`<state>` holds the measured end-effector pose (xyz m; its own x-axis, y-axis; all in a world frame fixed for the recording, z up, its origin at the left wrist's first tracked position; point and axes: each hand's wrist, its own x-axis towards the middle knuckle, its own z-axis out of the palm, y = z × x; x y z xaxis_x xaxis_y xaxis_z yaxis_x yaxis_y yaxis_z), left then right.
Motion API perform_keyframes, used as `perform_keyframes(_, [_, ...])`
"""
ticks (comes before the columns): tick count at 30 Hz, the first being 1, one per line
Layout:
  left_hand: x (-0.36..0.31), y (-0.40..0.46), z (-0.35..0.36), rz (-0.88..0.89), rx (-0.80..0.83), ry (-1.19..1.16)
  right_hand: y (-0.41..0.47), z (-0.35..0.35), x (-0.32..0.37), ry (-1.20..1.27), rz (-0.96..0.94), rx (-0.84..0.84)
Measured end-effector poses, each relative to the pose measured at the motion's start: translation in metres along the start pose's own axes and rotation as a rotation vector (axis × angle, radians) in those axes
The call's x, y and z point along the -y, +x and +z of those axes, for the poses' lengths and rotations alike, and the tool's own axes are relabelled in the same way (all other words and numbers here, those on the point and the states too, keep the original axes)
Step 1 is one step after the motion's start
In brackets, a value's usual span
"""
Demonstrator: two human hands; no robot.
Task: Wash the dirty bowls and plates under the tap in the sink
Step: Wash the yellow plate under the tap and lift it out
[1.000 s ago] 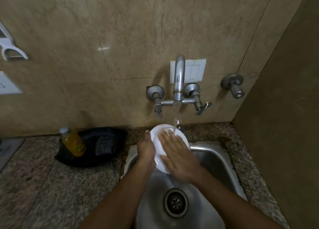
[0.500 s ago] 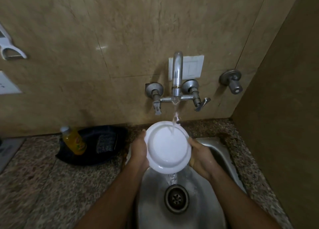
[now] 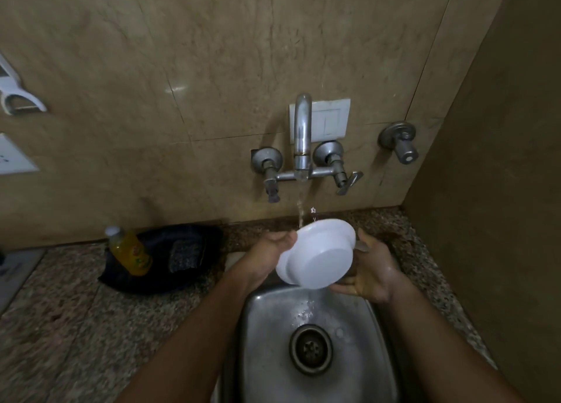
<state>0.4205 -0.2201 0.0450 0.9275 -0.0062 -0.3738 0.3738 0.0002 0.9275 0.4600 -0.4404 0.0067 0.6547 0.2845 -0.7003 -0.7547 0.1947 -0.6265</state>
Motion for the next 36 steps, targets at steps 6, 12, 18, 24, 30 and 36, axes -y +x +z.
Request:
perform_keyframes(6, [0.018, 0.000, -0.022, 0.192, 0.247, 0.373, 0.002, 0.007, -0.005, 0.090, -0.071, 0.020])
perform_keyframes(12, [0.045, 0.001, -0.024, 0.149, -0.345, 0.278, 0.013, 0.006, -0.034, 0.218, -0.204, 0.057])
perform_keyframes(18, [0.041, -0.010, -0.017, -0.239, -0.191, 0.106, 0.003, 0.010, -0.046, 0.104, -0.121, 0.020])
perform_keyframes(24, [0.032, -0.002, -0.029, -0.204, -0.300, 0.102, 0.006, 0.017, -0.046, -0.051, -0.135, -0.026])
perform_keyframes(30, [0.023, -0.005, -0.043, -0.096, -0.408, 0.082, 0.005, 0.043, -0.040, -0.165, -0.176, -0.023])
perform_keyframes(36, [0.020, -0.005, -0.052, -0.132, -0.262, 0.064, 0.007, 0.042, -0.031, -0.190, -0.417, -0.103])
